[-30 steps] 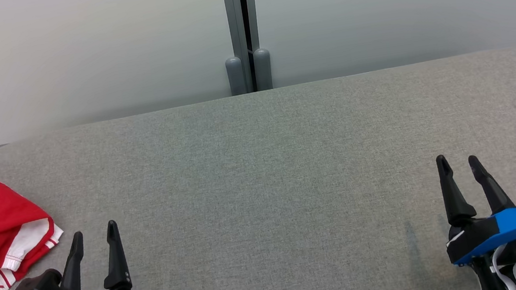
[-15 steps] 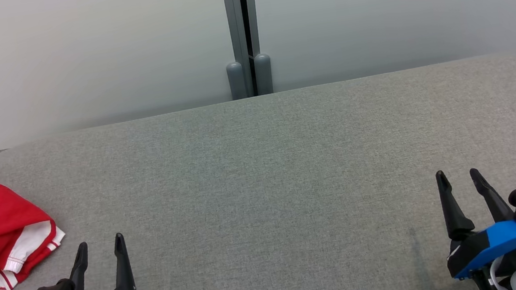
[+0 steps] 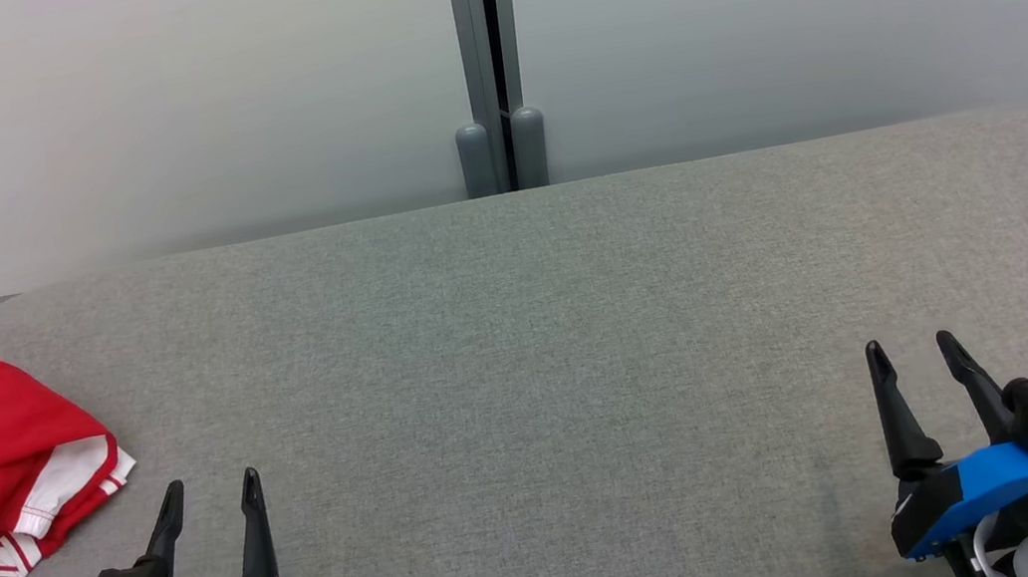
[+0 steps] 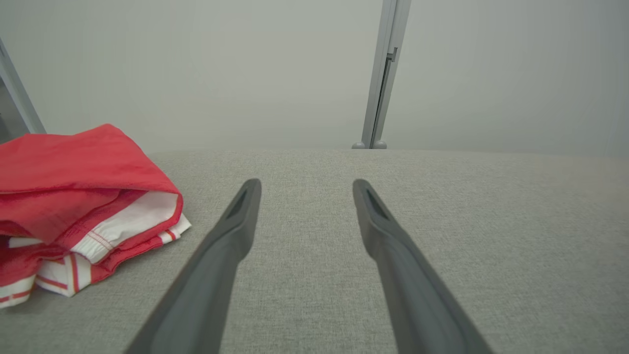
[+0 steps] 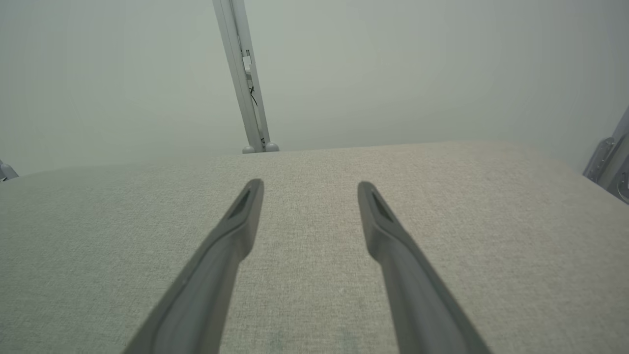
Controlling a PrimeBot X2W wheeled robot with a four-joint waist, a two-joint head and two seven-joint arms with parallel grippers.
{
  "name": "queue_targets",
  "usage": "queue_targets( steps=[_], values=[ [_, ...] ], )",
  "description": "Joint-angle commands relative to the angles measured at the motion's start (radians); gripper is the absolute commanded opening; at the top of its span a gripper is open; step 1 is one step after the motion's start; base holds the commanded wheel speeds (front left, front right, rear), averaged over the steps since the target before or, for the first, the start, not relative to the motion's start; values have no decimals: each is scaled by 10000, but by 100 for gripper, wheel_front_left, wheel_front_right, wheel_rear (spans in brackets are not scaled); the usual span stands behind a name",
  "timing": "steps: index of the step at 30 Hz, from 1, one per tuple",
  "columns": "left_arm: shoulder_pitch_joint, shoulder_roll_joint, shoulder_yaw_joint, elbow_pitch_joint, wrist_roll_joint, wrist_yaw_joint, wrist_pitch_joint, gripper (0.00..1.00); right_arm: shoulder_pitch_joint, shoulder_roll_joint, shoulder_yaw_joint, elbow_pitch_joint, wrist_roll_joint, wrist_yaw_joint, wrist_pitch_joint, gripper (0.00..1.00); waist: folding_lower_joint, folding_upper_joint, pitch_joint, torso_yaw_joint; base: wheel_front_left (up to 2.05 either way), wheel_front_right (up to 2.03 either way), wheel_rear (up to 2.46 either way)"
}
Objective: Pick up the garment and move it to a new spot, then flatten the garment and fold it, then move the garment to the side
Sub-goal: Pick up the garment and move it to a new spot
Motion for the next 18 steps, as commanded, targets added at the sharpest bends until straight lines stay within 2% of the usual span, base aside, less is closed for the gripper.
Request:
queue_targets(
  steps=[1, 11, 18],
  values=[
    [-90, 26, 15, 42, 208, -21, -97, 100, -77, -67, -5, 2, -225, 17, -97, 100, 0, 0, 4, 98, 0, 0, 0],
    [-108, 97, 17, 256, 790, -22, -245, 100, -25, -71, 87, 134, -697, 14, -254, 100, 0, 0, 1, 1188, 0, 0, 0],
    [-117, 224, 129, 370, 787, -22, -271, 100, -32, -71, 224, 231, -549, 14, -273, 100, 0, 0, 1, 2411, 0, 0, 0]
  ],
)
